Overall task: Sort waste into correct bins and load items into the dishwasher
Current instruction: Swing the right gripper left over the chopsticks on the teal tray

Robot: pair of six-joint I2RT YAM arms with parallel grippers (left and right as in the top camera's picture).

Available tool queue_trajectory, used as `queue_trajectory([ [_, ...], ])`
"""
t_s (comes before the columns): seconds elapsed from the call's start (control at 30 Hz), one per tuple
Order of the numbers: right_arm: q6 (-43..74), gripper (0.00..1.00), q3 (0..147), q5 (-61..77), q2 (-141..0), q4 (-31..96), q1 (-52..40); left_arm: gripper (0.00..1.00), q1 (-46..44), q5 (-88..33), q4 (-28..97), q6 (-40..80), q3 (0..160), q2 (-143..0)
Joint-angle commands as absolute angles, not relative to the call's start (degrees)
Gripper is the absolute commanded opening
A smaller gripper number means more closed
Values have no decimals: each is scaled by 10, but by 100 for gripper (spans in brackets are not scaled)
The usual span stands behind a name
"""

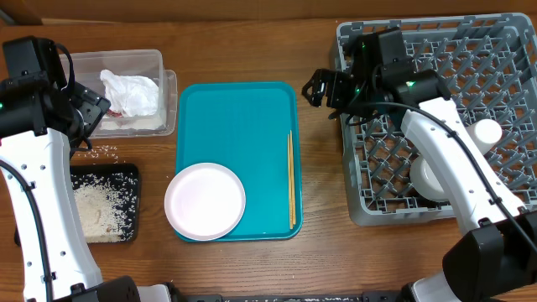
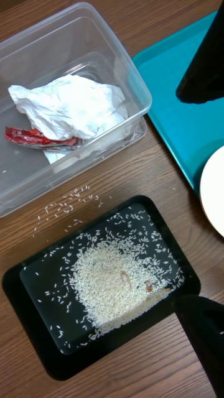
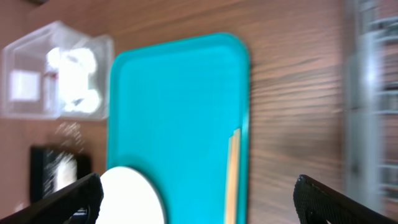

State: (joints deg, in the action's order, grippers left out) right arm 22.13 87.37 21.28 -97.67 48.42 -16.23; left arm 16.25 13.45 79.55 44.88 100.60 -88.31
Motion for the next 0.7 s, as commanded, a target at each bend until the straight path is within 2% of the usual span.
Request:
queue_trajectory([
  [0.0, 210, 100, 889, 267, -968, 488, -168, 100, 165, 135, 795, 454, 1009, -888],
  [0.33, 214, 100, 889, 264, -968, 508, -214, 100, 165, 135, 795, 454, 1009, -888],
  [0.6, 214, 100, 888, 195, -973, 511, -277, 100, 165, 135, 795, 454, 1009, -888],
  [0.67, 214, 91, 888, 214, -973, 514, -290, 100, 165, 135, 795, 454, 1009, -888],
])
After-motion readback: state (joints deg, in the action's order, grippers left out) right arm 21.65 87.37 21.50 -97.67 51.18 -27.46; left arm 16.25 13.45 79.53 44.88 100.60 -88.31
